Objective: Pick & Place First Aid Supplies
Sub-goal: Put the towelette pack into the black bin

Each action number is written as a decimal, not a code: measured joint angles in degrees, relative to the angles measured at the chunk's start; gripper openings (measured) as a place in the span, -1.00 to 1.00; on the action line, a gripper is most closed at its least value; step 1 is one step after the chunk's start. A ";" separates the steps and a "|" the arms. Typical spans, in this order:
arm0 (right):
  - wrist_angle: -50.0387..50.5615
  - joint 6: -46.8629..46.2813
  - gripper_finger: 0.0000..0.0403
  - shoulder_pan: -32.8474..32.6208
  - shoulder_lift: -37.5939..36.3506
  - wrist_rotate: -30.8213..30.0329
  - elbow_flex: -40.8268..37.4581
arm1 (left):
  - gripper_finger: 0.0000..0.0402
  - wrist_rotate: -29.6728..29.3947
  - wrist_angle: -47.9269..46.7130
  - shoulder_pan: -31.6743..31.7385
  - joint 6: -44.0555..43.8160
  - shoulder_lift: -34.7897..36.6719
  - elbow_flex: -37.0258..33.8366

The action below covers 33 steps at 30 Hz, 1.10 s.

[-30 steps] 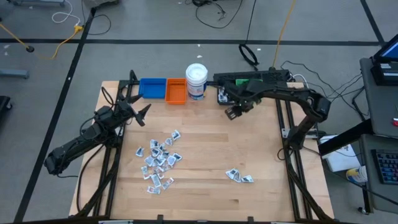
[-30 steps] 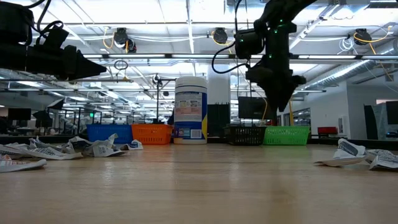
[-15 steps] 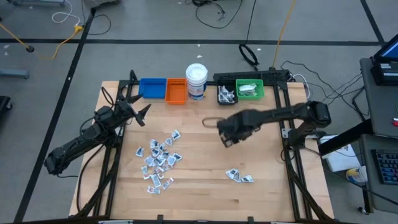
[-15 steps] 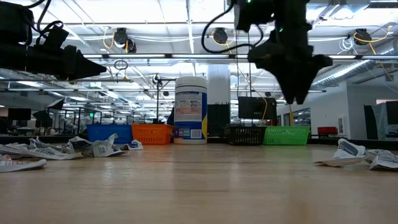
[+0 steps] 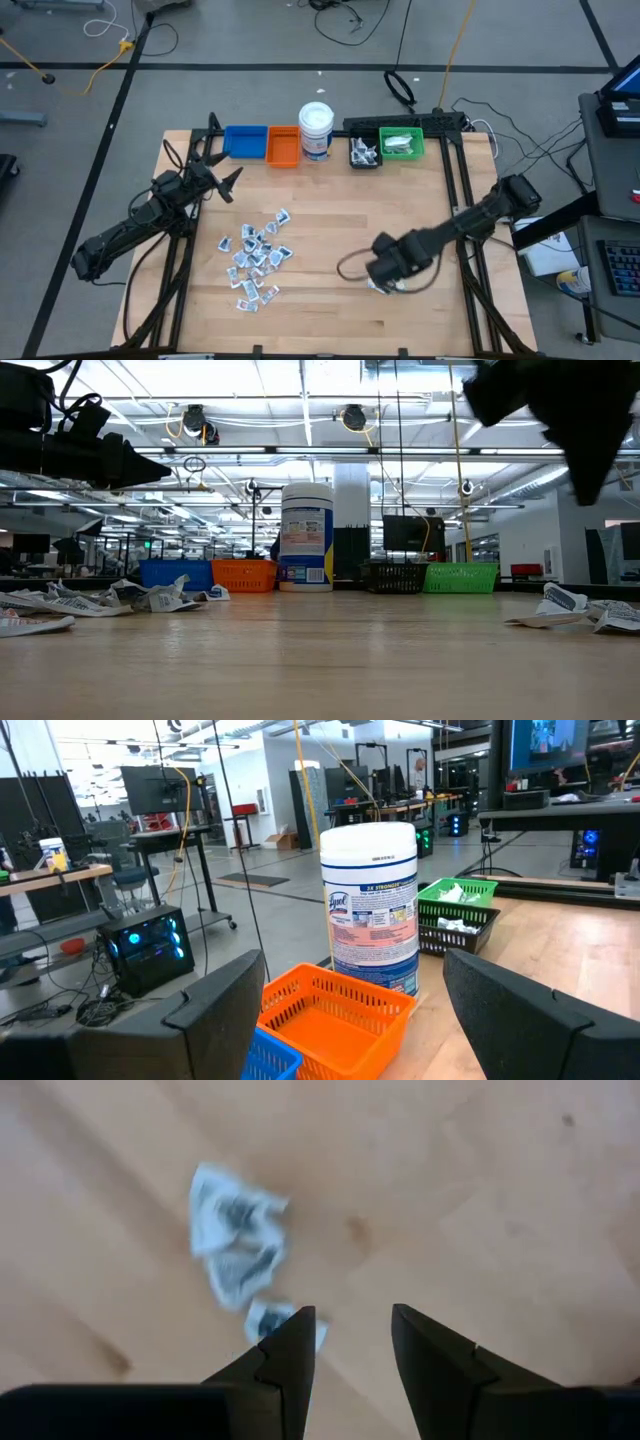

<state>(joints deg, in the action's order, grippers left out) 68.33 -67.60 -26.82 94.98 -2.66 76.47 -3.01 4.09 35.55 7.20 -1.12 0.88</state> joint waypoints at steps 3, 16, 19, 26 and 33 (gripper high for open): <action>-0.80 2.86 -0.35 -3.68 0.00 -0.02 -0.01 | 0.54 0.01 0.00 0.00 0.00 0.00 -0.01; -18.86 7.24 -0.35 -10.85 0.07 -0.12 -6.28 | 0.54 0.00 -0.01 -0.02 0.00 0.01 0.00; -23.80 7.24 -0.35 -11.50 0.08 -0.09 -10.71 | 0.54 0.00 0.00 0.00 0.00 0.01 0.00; -32.03 7.01 -0.35 -12.36 0.09 1.38 -20.24 | 0.54 0.00 0.01 -0.02 0.00 -0.01 0.00; -33.88 11.79 -0.66 -11.83 -0.02 1.27 -22.16 | 0.54 0.00 0.01 -0.01 0.00 0.00 -0.01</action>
<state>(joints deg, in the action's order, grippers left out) 34.46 -55.81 -38.65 94.96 -1.39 54.30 -3.01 4.10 35.54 7.20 -1.11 0.88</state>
